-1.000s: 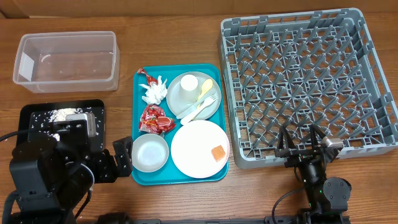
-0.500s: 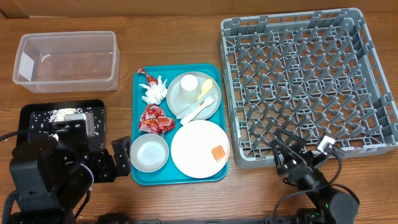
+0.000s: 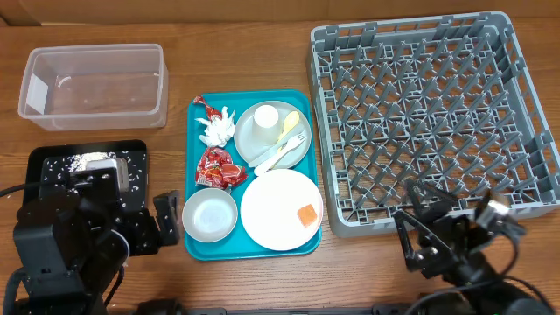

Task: Sort waste into correct bins and load items into the dishwasher rack
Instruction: 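Move the right gripper over the grey bowl on the teal tray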

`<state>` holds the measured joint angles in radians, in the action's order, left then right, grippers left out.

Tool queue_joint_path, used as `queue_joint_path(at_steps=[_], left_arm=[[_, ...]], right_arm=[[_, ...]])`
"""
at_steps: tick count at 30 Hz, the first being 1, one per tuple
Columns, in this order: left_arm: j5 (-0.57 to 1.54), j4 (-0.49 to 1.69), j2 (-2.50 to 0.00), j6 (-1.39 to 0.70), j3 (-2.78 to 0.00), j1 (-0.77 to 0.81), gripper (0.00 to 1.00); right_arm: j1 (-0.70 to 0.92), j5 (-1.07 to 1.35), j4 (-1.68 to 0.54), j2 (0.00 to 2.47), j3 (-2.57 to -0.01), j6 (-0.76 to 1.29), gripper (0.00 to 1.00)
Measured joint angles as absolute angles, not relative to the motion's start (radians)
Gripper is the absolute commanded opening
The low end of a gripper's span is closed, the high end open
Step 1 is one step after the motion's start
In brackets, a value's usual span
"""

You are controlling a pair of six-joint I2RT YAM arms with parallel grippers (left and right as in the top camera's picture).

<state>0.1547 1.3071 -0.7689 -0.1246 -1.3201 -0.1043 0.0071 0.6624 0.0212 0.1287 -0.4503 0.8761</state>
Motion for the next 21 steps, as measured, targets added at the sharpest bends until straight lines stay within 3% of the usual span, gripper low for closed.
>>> queue_joint_path(at_steps=[9,16,21], left_arm=[[-0.259,1.285,-0.769,-0.292,-1.320,-0.104,1.00],[-0.425,1.240,-0.769,-0.347,-1.320,-0.104,1.00],[-0.513,1.241,-0.769,-0.368,-1.320,-0.104,1.00]], right_arm=[[0.007,0.672,-0.398,0.444,-0.877,0.598,1.00],[0.016,0.730,-0.459,0.614,-0.962,0.507,1.00],[0.136,0.724,-0.426,0.673,-0.965,0.471,1.00]])
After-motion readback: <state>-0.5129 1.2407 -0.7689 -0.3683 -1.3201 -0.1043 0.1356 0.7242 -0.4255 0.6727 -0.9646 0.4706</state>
